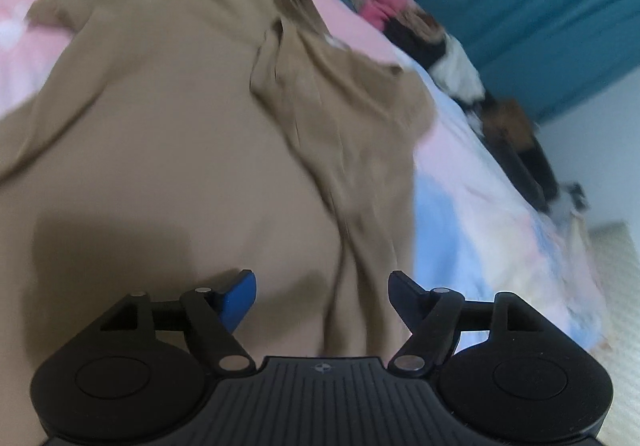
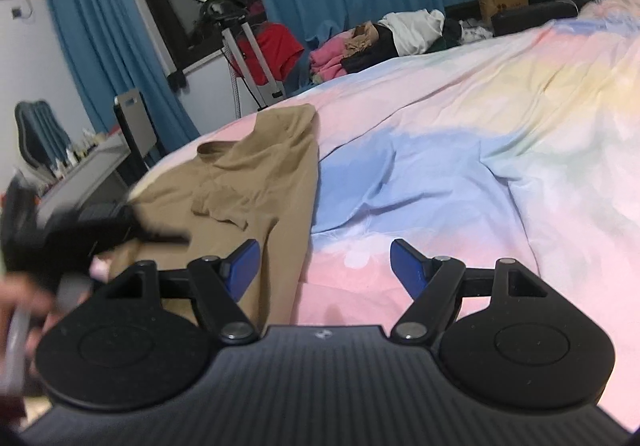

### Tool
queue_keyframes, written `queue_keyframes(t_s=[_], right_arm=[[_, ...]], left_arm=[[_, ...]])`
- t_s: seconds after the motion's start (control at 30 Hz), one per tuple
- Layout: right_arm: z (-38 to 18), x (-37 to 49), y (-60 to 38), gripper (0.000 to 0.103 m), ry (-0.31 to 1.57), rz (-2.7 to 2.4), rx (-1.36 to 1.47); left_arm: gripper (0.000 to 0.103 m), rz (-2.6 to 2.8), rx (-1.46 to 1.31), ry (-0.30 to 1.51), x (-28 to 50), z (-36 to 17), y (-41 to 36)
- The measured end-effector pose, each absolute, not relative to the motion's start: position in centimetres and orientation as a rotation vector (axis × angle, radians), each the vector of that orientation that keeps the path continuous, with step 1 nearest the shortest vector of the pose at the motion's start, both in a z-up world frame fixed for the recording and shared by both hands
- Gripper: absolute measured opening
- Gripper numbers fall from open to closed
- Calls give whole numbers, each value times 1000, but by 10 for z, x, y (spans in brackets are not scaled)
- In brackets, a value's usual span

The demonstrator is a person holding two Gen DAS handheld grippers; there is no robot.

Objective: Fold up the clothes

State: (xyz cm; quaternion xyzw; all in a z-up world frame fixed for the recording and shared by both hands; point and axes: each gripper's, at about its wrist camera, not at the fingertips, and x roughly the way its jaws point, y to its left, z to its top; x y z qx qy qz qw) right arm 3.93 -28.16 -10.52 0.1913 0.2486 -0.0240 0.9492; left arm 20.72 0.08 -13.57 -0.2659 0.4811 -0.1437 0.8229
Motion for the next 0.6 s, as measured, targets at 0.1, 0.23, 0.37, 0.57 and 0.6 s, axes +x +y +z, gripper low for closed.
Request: queue_keyframes(t_s=[0.1, 0.23, 0.37, 0.57, 0.6], right_arm=[[-112, 50, -277, 74, 515, -51, 363], [-125, 68, -277, 74, 539, -64, 383], [-134, 83, -274, 74, 558, -53, 386], [-140, 92, -269, 74, 568, -26, 391], [-141, 93, -269, 74, 569, -24, 391]], left_arm=[[75, -255, -568, 982, 243, -145, -9], [73, -193, -570, 921, 287, -158, -20], [58, -202, -514, 805, 296, -160, -28], [7, -230, -341, 757, 300, -157, -33], [6, -225, -338, 739, 300, -154, -30]])
